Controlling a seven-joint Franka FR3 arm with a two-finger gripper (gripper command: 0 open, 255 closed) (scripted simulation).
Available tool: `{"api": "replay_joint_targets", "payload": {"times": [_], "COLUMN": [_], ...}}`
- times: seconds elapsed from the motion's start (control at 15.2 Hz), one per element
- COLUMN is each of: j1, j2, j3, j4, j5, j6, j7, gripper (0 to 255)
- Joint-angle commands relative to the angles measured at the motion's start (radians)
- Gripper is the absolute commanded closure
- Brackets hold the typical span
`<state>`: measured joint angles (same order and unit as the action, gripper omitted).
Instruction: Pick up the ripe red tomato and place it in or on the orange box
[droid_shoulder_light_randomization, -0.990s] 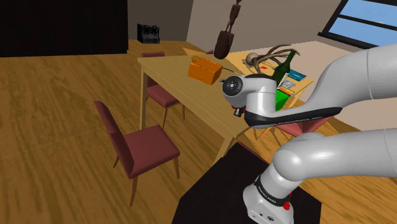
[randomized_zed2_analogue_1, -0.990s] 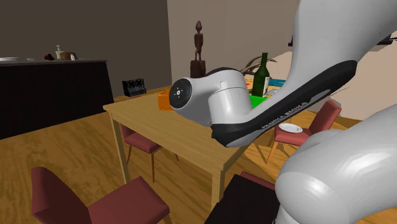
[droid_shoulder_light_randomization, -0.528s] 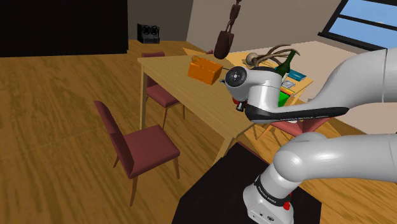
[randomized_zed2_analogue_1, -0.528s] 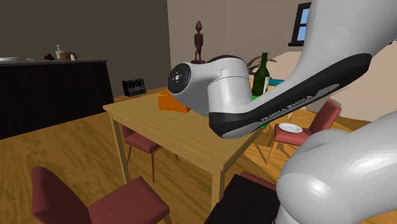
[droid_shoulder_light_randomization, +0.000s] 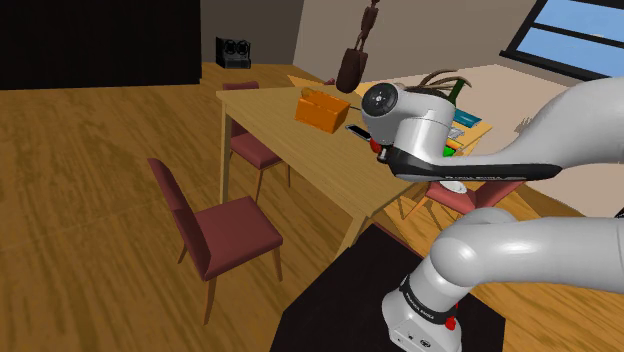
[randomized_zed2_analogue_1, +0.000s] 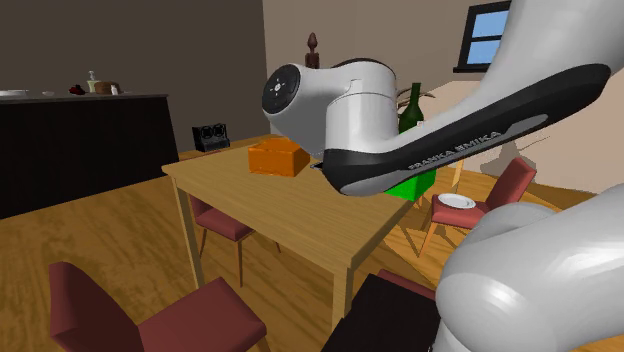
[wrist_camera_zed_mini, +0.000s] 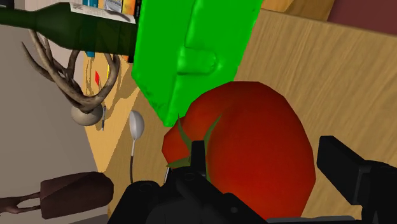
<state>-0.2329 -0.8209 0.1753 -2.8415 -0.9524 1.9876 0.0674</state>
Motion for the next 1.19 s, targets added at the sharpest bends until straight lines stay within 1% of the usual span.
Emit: {"api": "replay_joint_targets", "payload": {"times": [0.0,1.06,1.12], "j1": [0.005,0.016,0.003], "j2": [-0.016,-0.063,-0.015], "j3": [-0.002,-0.013,-0.016], "j4": [0.015,0.168,0.196], "j5": [0.012,0.064,0.051], "j6": [-0.019,-0.141,-0.123], "j7": [-0.027,-0.196,-0.184], "gripper": [255,255,255]}}
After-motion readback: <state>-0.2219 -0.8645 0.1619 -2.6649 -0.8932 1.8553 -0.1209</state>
